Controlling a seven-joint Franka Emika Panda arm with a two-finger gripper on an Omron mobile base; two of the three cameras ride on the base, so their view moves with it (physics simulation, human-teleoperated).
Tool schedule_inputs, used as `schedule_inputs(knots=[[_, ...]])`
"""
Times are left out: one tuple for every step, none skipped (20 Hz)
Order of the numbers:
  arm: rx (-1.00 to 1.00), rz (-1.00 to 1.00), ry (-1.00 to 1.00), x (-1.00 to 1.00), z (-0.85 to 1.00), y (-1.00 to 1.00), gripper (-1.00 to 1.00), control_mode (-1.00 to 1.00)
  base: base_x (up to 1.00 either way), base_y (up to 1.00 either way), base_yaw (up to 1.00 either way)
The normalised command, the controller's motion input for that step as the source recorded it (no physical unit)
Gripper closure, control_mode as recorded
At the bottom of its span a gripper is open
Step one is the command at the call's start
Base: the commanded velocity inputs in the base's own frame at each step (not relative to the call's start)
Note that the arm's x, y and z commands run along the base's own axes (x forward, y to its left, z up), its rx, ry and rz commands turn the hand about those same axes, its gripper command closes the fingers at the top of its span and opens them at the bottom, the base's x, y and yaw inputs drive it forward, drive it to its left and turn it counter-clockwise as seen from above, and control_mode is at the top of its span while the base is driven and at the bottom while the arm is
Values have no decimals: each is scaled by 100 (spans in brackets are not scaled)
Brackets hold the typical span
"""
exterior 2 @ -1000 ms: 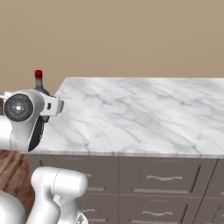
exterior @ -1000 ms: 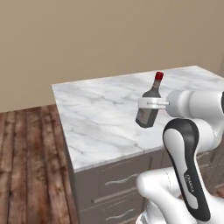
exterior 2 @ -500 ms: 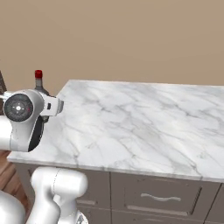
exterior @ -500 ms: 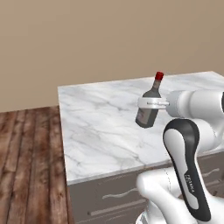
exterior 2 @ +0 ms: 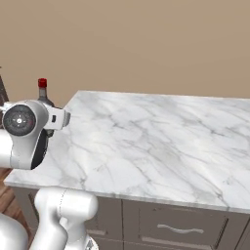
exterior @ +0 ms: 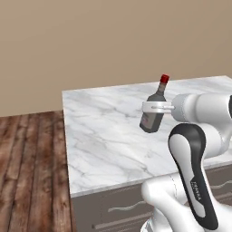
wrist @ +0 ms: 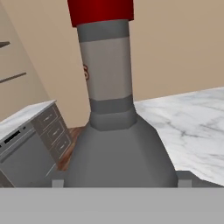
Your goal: Get the candle and the liquor from the cabinet and move them to the dining counter.
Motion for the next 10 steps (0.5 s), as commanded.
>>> schedule_inputs(knots=[[0, 0, 0, 0, 0, 0, 100, 100, 0, 0, 0], [0, 0, 0, 0, 0, 0, 100, 100, 0, 0, 0], [0, 0, 0, 0, 0, 0, 100, 100, 0, 0, 0], [0, 0, 0, 0, 0, 0, 100, 100, 0, 0, 0], [0, 0, 0, 0, 0, 0, 100, 100, 0, 0, 0], [0, 0, 0, 0, 0, 0, 100, 100, 0, 0, 0], [0, 0, 0, 0, 0, 0, 100, 100, 0, 0, 0], [0, 0, 0, 0, 0, 0, 100, 100, 0, 0, 0], [0, 0, 0, 0, 0, 0, 100, 100, 0, 0, 0], [0, 0, 0, 0, 0, 0, 100, 100, 0, 0, 0]])
